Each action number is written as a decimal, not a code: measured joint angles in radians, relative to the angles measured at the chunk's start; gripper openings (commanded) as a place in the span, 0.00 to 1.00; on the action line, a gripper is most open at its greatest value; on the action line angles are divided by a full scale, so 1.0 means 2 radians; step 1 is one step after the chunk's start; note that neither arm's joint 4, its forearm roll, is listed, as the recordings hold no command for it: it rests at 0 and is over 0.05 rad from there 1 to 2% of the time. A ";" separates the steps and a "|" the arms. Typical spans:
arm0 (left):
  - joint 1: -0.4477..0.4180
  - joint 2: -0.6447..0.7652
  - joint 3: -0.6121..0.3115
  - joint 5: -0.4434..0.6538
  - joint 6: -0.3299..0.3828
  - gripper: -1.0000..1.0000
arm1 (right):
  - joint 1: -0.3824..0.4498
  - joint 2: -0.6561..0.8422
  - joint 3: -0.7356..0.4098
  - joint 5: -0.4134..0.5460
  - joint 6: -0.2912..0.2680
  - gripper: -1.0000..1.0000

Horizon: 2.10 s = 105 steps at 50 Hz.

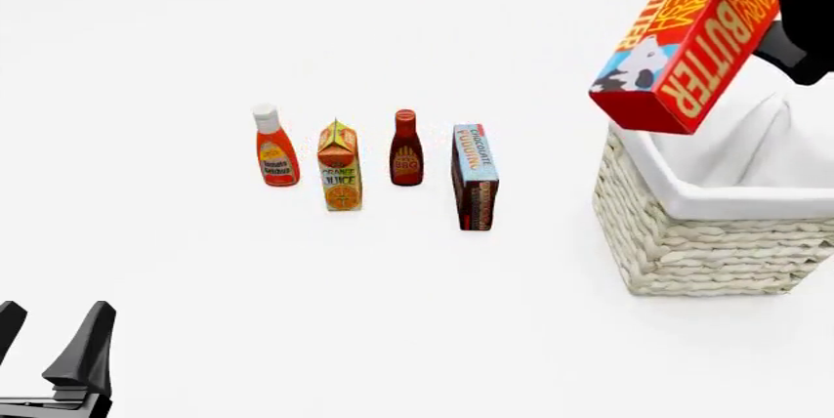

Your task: Pick the butter and place it in the basket.

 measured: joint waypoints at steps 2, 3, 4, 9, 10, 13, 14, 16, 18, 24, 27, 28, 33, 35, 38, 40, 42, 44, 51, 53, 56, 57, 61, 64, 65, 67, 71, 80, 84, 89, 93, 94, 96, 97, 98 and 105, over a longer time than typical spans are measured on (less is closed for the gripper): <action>0.000 0.000 0.000 0.000 0.000 1.00 | -0.003 0.003 -0.001 0.000 -0.002 0.00; 0.000 0.000 0.000 0.000 0.000 1.00 | -0.004 0.005 -0.001 0.000 -0.002 0.00; 0.000 0.000 0.000 0.000 0.000 1.00 | -0.006 0.006 -0.002 0.000 -0.003 0.00; 0.000 0.000 0.000 0.000 0.000 1.00 | -0.014 0.012 -0.003 -0.001 -0.005 0.00; 0.000 0.000 0.000 0.000 0.000 1.00 | -0.016 0.012 -0.002 -0.001 -0.006 0.00; 0.000 0.000 0.000 0.000 0.000 1.00 | -0.020 0.014 0.000 -0.004 -0.006 0.00; 0.000 0.000 0.000 0.000 0.000 1.00 | -0.022 0.014 0.001 -0.005 -0.006 0.00; 0.000 0.000 0.000 0.000 0.000 1.00 | -0.024 0.014 0.004 -0.006 -0.005 0.00; 0.000 0.000 0.000 0.000 0.000 1.00 | -0.027 0.014 0.007 -0.008 -0.003 0.00; 0.000 0.000 0.000 0.000 0.000 1.00 | -0.035 0.011 0.017 -0.014 0.003 0.00; 0.000 0.000 0.000 0.000 0.000 1.00 | -0.038 0.009 0.023 -0.017 0.007 0.00; 0.000 0.000 0.000 0.000 0.000 1.00 | -0.039 0.008 0.025 -0.018 0.009 0.00; 0.000 0.000 0.000 0.000 0.000 1.00 | -0.044 0.003 0.037 -0.025 0.019 0.00; 0.000 0.000 0.000 0.000 0.000 1.00 | -0.046 0.001 0.042 -0.029 0.025 0.00; 0.000 0.000 0.000 0.000 0.000 1.00 | -0.047 -0.002 0.051 -0.035 0.035 0.00; 0.000 0.000 0.000 0.000 0.000 1.00 | -0.048 -0.005 0.058 -0.039 0.044 0.00; 0.000 0.000 0.000 0.000 0.000 1.00 | -0.048 -0.007 0.064 -0.043 0.051 0.00; 0.000 0.000 0.000 0.000 0.000 1.00 | -0.050 -0.009 0.069 -0.046 0.057 0.00; 0.000 0.000 0.000 0.000 0.000 1.00 | -0.053 -0.015 0.086 -0.057 0.078 0.00; 0.000 0.000 0.000 0.000 0.000 1.00 | -0.054 -0.017 0.090 -0.059 0.084 0.00; 0.000 0.000 0.000 0.000 0.000 1.00 | -0.056 -0.019 0.095 -0.063 0.091 0.00; 0.000 0.000 0.000 0.000 0.000 1.00 | -0.057 -0.020 0.097 -0.064 0.093 0.00; 0.000 0.000 0.000 0.000 0.000 1.00 | -0.060 -0.022 0.103 -0.068 0.101 0.00; 0.000 0.000 0.000 0.000 0.000 1.00 | -0.063 -0.024 0.108 -0.072 0.106 0.00; 0.000 0.000 0.000 0.000 0.000 1.00 | -0.064 -0.025 0.109 -0.072 0.108 0.00; 0.000 0.000 0.000 0.000 0.000 1.00 | -0.066 -0.027 0.112 -0.073 0.111 0.00; 0.000 0.000 0.000 0.000 0.000 1.00 | -0.071 -0.031 0.115 -0.075 0.116 0.00; 0.000 0.000 0.000 0.000 0.000 1.00 | -0.080 -0.042 0.123 -0.075 0.125 0.00; 0.000 0.000 0.000 0.000 0.000 1.00 | -0.084 -0.046 0.125 -0.075 0.127 0.00; 0.000 0.000 0.000 0.000 0.000 1.00 | -0.089 -0.050 0.129 -0.076 0.130 0.00; 0.000 0.000 0.000 0.000 0.000 1.00 | -0.093 -0.052 0.133 -0.077 0.132 0.00; 0.000 0.000 0.000 0.000 0.000 1.00 | -0.094 -0.053 0.134 -0.077 0.133 0.00; 0.000 0.000 0.000 0.000 0.000 1.00 | -0.095 -0.053 0.136 -0.078 0.134 0.00; 0.000 0.000 0.000 0.000 0.000 1.00 | -0.096 -0.053 0.137 -0.079 0.134 0.00; 0.000 0.000 0.000 0.000 0.000 1.00 | -0.097 -0.053 0.137 -0.080 0.135 0.00; 0.000 0.000 0.000 0.000 0.000 1.00 | -0.103 -0.053 0.144 -0.086 0.140 0.00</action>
